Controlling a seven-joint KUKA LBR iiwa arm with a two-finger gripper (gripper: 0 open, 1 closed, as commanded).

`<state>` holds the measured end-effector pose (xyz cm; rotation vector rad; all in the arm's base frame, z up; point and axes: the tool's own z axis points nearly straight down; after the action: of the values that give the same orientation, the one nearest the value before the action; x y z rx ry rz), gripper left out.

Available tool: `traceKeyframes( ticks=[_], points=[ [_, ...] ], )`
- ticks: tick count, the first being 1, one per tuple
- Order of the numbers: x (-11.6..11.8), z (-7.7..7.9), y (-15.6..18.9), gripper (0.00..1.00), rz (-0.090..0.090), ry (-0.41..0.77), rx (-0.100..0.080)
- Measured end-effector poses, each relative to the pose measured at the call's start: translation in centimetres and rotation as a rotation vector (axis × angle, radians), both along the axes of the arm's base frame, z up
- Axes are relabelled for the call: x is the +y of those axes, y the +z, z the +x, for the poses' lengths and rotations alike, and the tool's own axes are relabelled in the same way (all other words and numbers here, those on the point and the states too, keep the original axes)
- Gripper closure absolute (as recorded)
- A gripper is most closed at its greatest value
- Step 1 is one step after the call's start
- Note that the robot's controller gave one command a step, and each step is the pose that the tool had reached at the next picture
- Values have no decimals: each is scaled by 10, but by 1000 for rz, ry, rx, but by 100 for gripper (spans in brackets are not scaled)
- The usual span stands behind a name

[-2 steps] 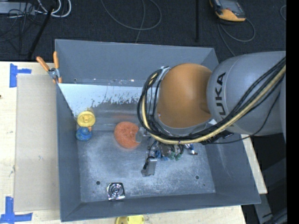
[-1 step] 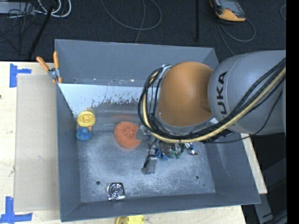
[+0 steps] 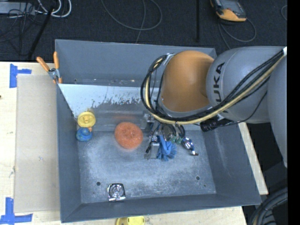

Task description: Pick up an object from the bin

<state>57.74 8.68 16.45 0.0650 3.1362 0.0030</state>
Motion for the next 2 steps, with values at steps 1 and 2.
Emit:
traceKeyframes(
  ticks=[1, 2],
  points=[
    [2, 13, -40, 0, -3, 81, 2],
    [9, 40, -71, 0, -1, 124, 2]
  ],
)
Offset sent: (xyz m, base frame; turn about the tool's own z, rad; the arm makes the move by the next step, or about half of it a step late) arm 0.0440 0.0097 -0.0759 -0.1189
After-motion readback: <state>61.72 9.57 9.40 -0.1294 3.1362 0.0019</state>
